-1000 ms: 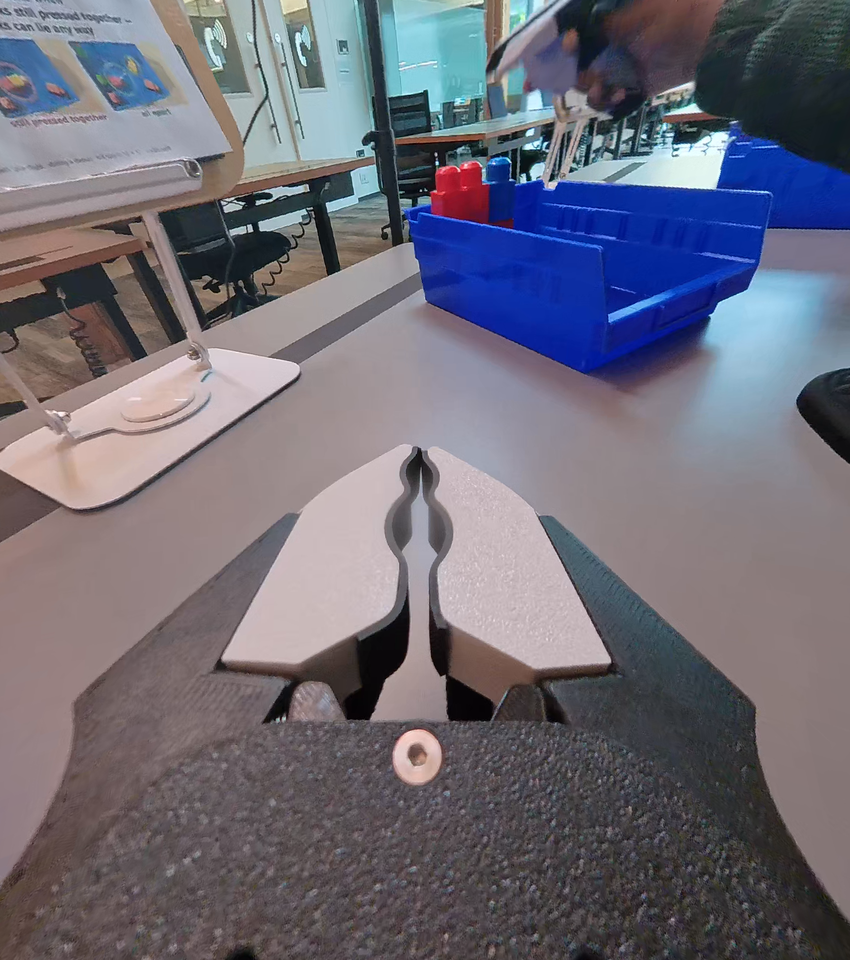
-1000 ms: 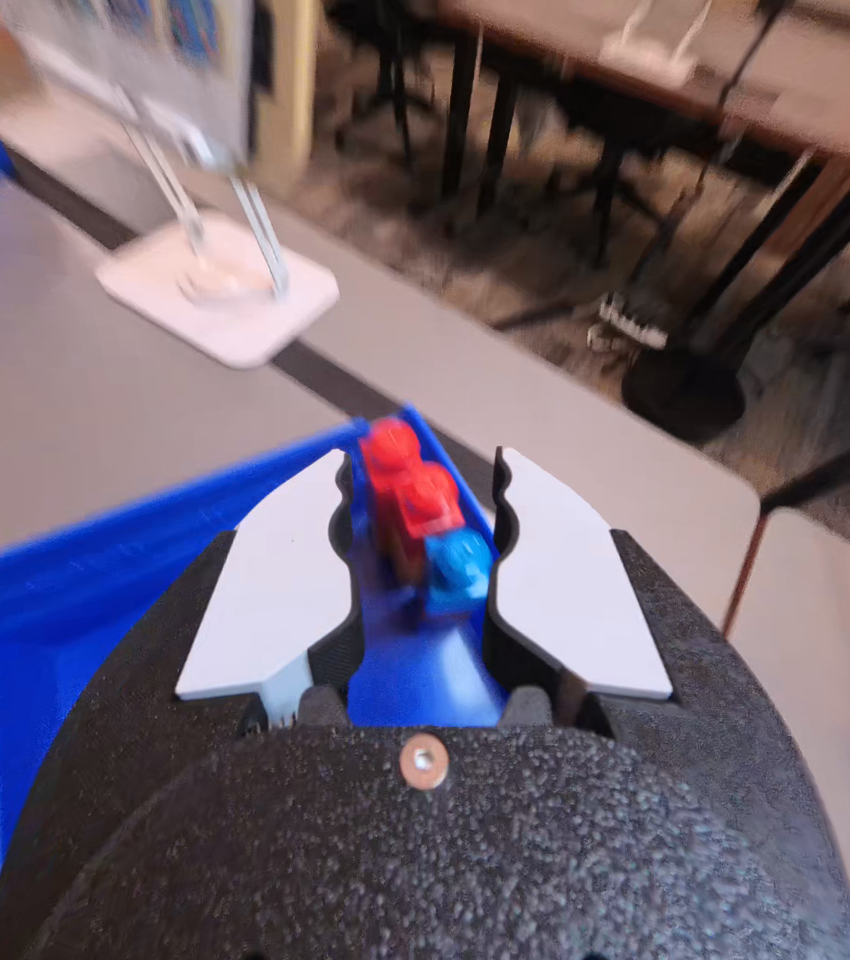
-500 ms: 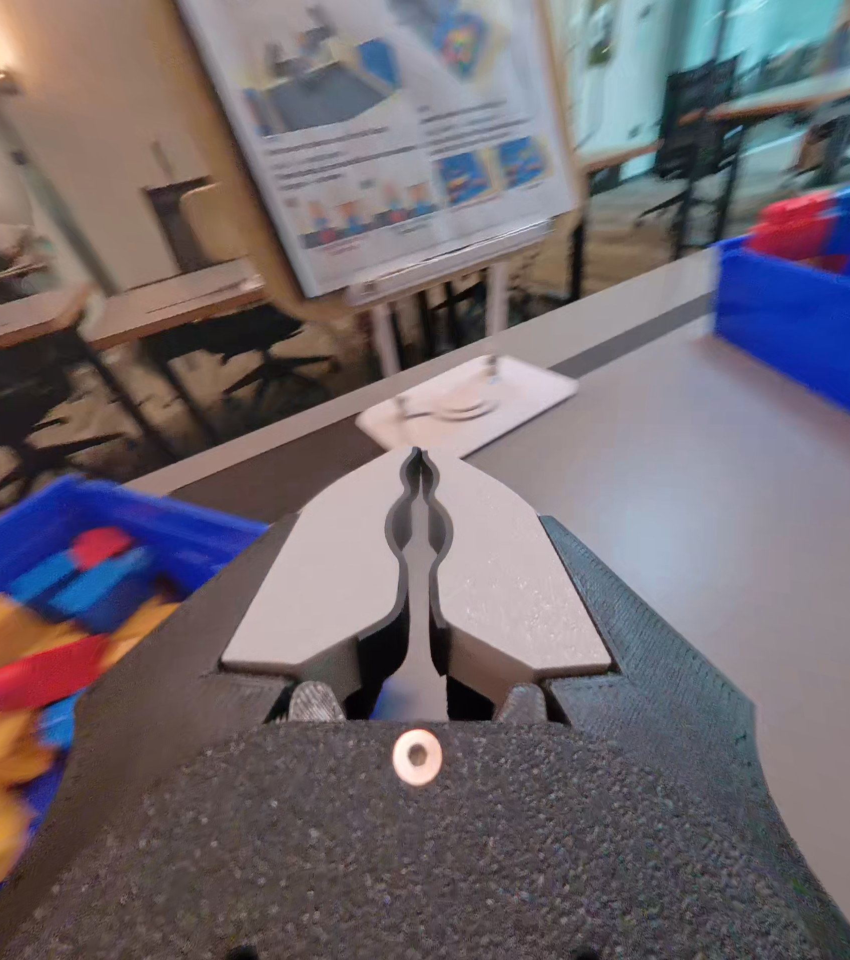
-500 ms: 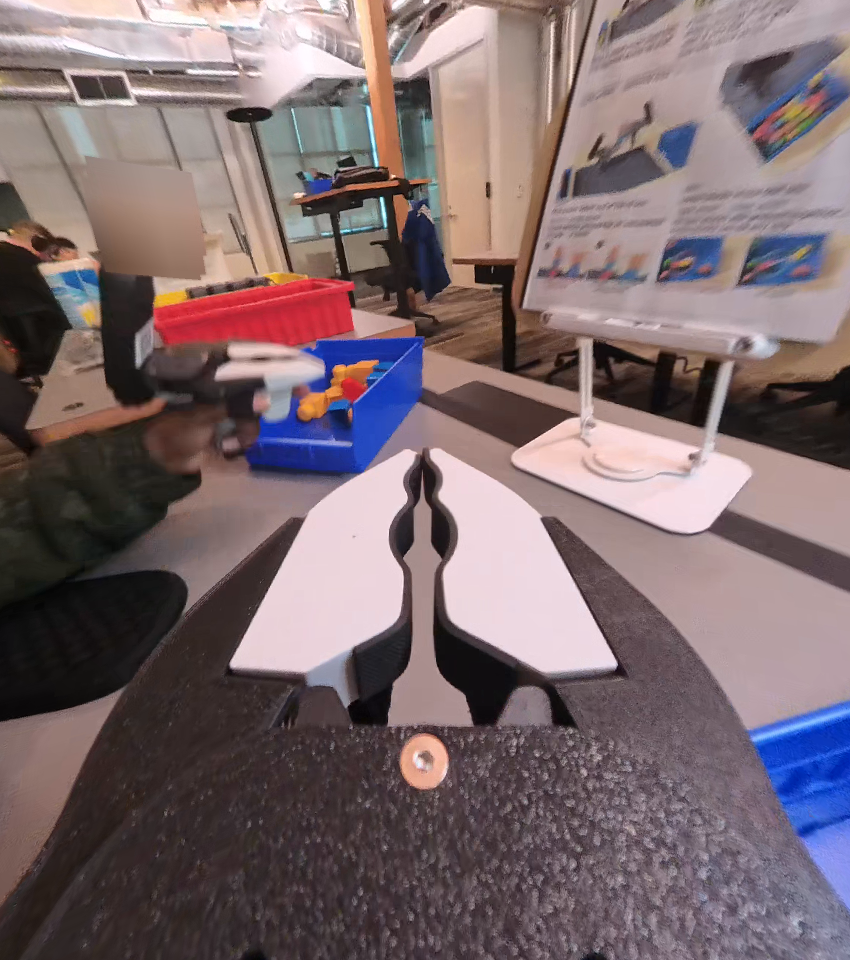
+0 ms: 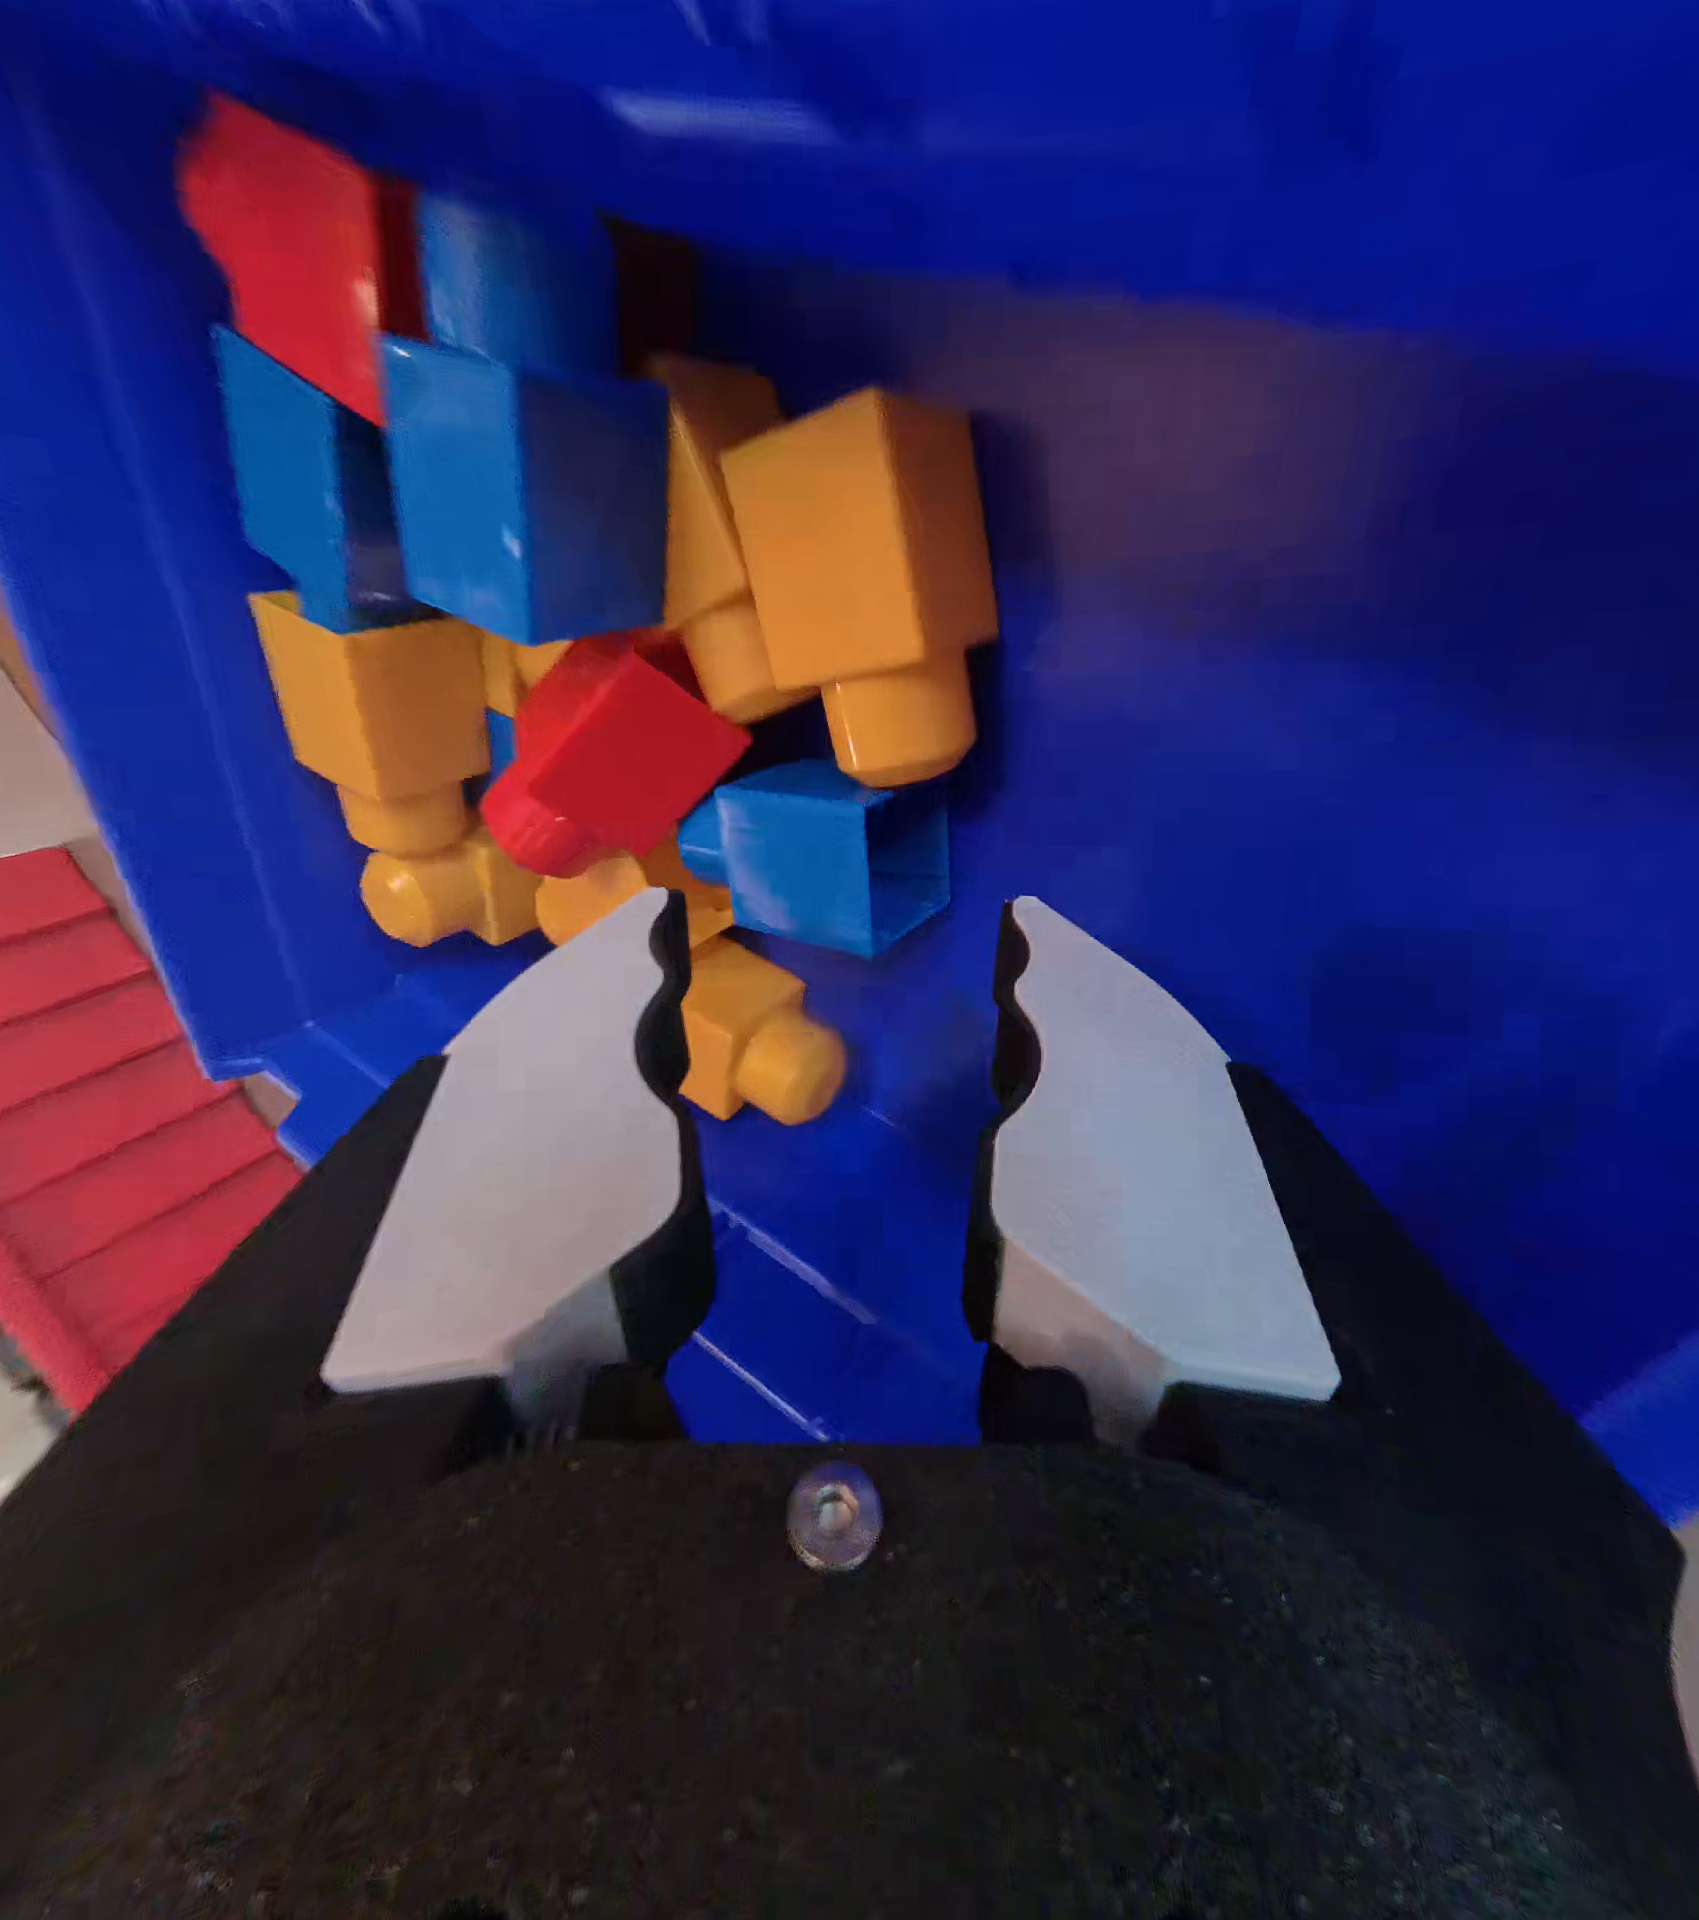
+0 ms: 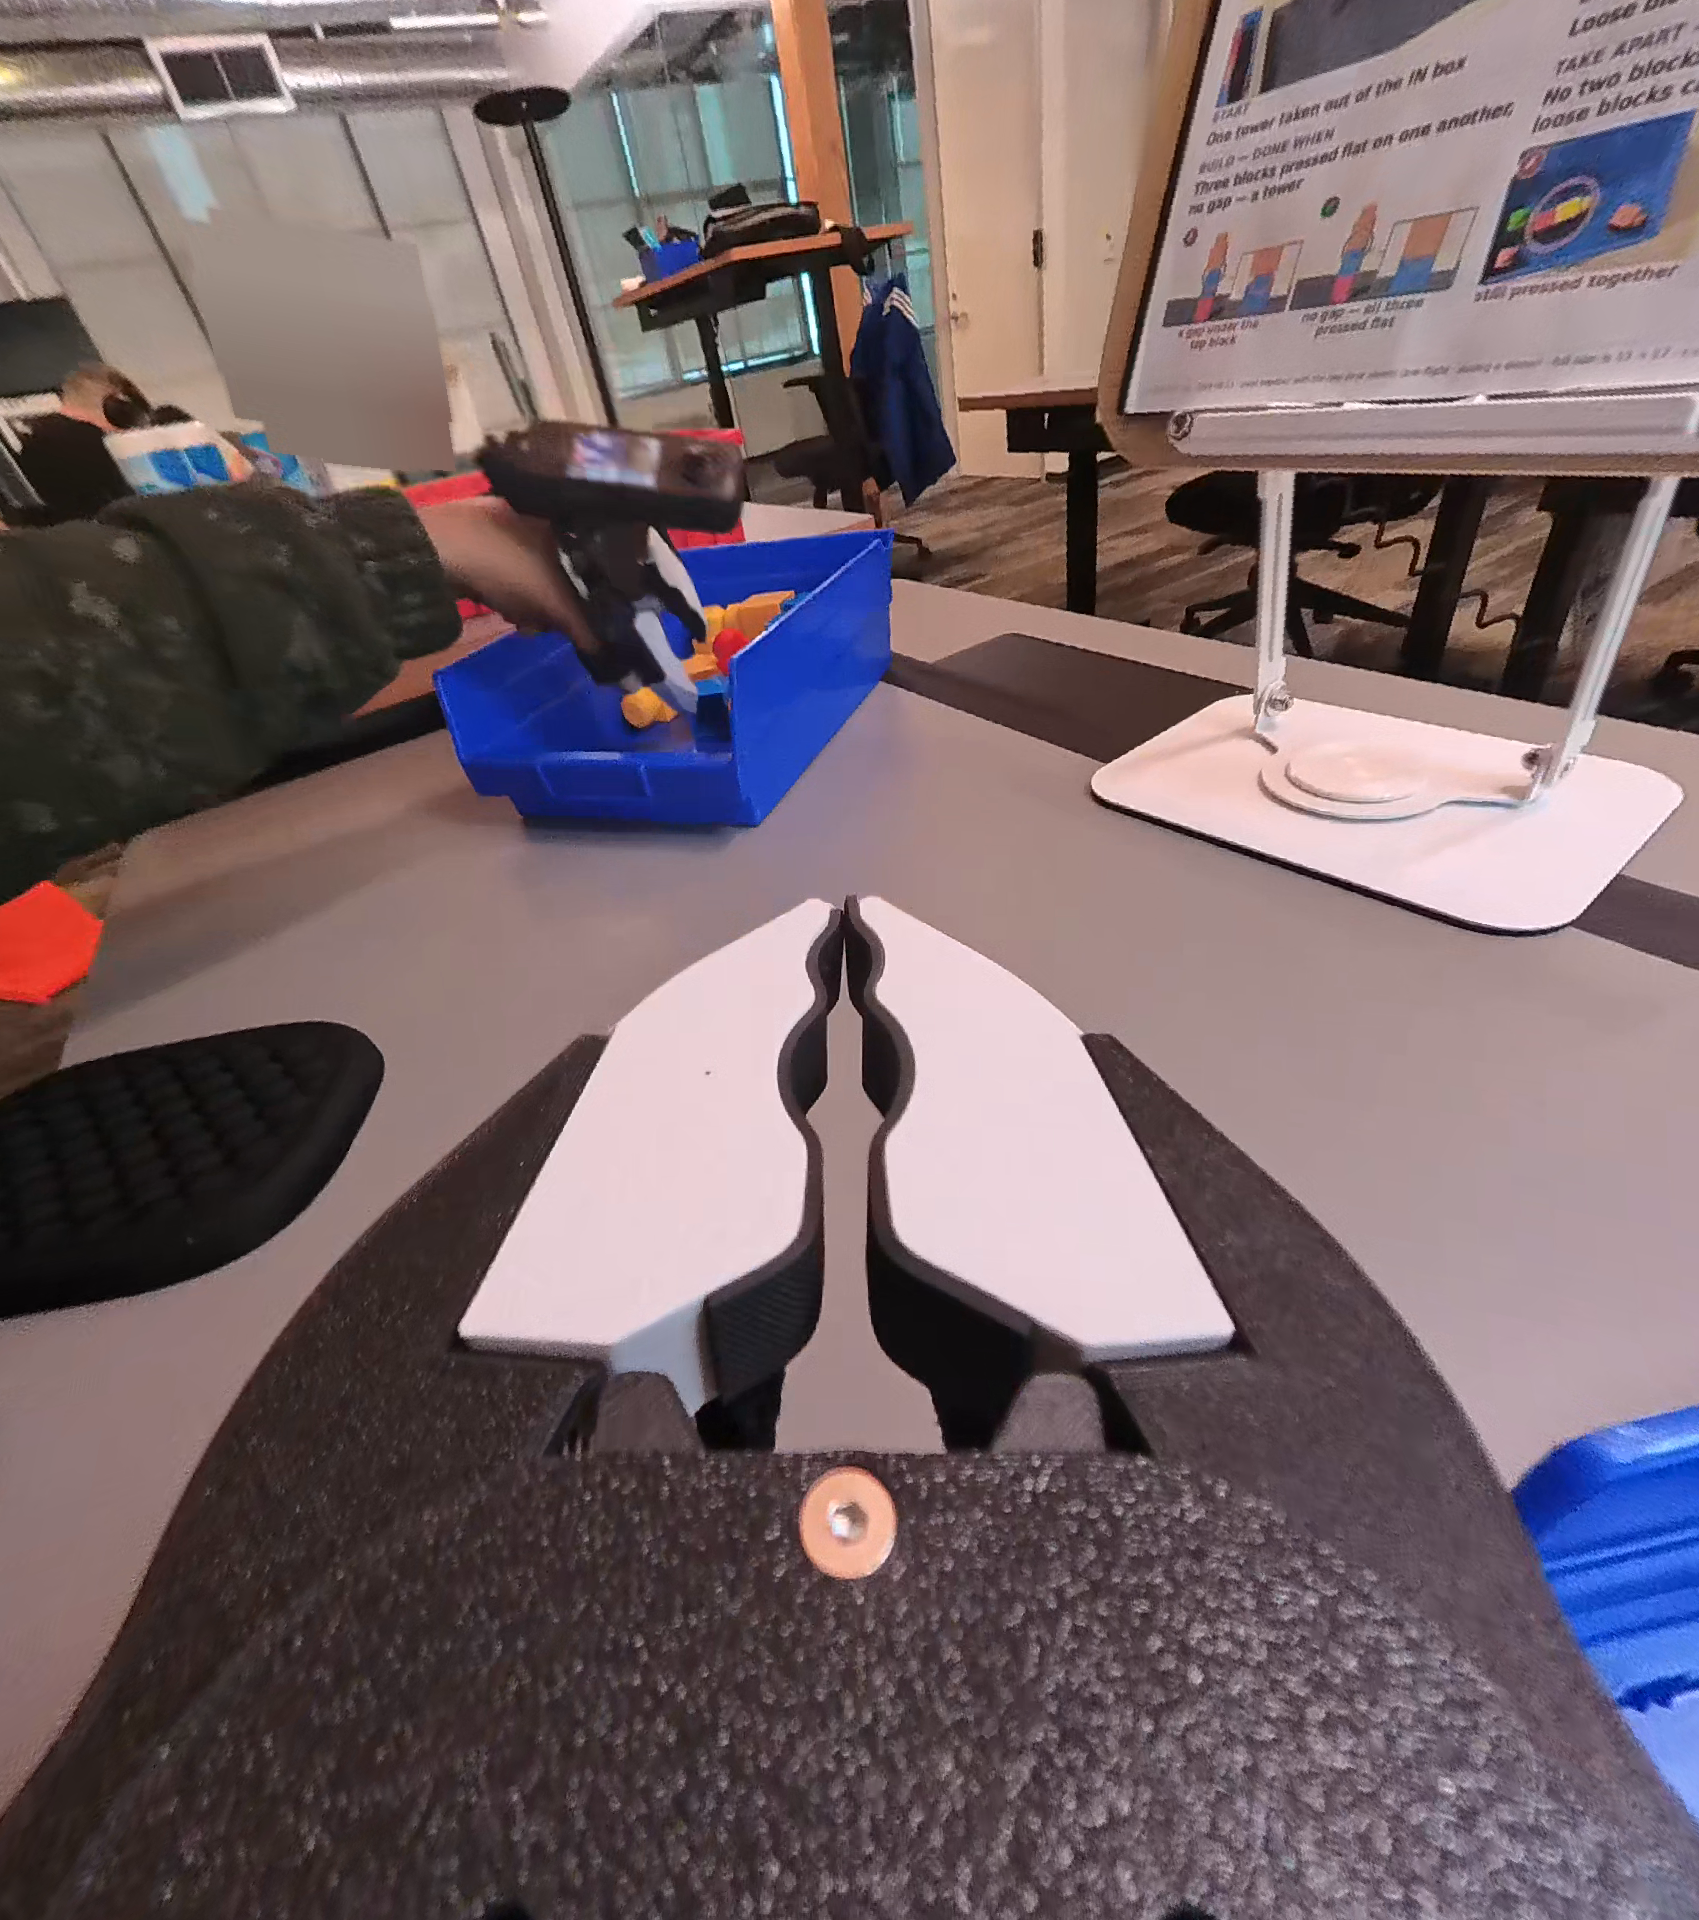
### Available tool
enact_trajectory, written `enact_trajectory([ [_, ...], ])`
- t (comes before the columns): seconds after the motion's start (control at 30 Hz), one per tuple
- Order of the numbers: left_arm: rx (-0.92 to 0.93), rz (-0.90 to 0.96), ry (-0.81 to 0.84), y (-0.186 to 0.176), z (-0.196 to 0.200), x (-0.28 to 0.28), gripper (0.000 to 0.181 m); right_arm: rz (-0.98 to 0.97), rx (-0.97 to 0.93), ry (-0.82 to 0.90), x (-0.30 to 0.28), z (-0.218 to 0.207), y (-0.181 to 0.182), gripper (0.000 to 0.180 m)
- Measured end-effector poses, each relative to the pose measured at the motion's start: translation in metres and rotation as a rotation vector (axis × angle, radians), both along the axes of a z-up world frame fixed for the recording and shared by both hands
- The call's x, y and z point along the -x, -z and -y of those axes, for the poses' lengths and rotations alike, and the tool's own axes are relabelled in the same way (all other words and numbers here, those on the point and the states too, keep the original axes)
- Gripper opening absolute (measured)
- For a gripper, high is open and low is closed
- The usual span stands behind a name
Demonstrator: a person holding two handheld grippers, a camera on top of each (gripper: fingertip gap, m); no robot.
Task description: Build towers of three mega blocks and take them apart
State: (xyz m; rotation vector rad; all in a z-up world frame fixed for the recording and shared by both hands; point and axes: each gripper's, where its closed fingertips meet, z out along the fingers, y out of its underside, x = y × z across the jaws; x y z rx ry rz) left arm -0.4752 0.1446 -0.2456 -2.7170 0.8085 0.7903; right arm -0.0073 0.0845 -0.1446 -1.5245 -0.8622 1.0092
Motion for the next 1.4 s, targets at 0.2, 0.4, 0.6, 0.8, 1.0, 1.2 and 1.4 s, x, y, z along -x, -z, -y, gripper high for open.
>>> enact_trajectory([
  [0.2,-0.030,-0.272,0.041,-0.004,-0.015,0.028,0.004,0.023,-0.044,-0.004,0.000,0.004,0.001,0.001],
  [0.4,-0.540,0.194,0.124,-0.096,-0.016,-0.051,0.001,0.010,-0.058,-0.019,0.003,0.007,-0.001,0.001],
  [0.6,-0.897,1.519,0.657,-0.214,0.082,-0.252,0.000,-0.156,0.034,-0.198,0.033,0.036,-0.017,0.013],
  [0.8,-0.784,2.001,0.768,-0.194,0.129,-0.356,0.001,-0.325,0.133,-0.378,0.078,0.069,-0.057,0.062],
  [1.0,-0.625,1.936,0.775,-0.152,0.126,-0.387,0.002,-0.273,0.061,-0.432,0.092,0.078,-0.059,0.037],
  [1.2,-0.773,1.395,0.446,-0.130,0.051,-0.275,0.024,0.374,-0.041,-0.464,0.072,0.069,0.020,0.036],
  [1.4,-0.720,0.645,-0.056,-0.072,-0.014,-0.097,0.035,0.779,-0.050,-0.554,0.066,0.080,0.115,0.036],
])
